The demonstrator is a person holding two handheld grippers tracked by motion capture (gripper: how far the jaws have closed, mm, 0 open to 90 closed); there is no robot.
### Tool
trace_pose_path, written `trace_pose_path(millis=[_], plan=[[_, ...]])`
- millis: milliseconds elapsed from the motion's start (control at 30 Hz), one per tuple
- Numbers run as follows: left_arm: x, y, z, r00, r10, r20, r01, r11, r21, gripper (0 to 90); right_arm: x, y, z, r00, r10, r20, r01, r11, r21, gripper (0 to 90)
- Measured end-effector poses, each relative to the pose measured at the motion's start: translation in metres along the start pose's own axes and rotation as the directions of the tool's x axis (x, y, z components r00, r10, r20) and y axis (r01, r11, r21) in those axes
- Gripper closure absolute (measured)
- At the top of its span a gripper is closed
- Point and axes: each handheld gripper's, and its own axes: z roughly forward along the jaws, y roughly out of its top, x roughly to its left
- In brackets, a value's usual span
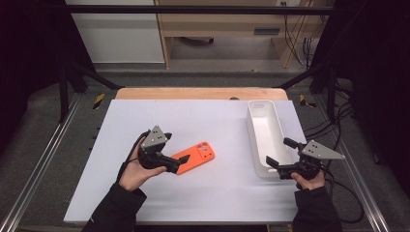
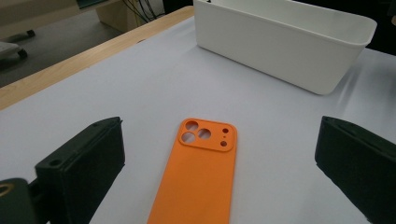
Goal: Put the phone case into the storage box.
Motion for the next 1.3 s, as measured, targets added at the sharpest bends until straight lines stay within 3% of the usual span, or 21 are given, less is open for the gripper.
trace_pose_path(millis=[200, 400, 1300], plan=[[0.008, 0.005, 0.004, 0.9996, 0.001, 0.027, -0.001, 1.0, -0.003, 0.6, 0.0, 0.0, 0.0, 1.0, -0.001, -0.002, 0.001, 1.0, 0.002, 0.5], [0.011, 0.011, 0.013, 0.9993, 0.022, 0.032, -0.023, 0.9991, 0.035, 0.0, 0.0, -0.001, 0.001, 1.0, -0.004, 0.0, 0.004, 1.0, 0.006, 0.5], [0.017, 0.003, 0.057, 0.9958, 0.06, 0.069, -0.07, 0.9876, 0.141, 0.0, 0.0, -0.001, 0.001, 1.0, -0.004, -0.001, 0.004, 1.0, 0.011, 0.5]])
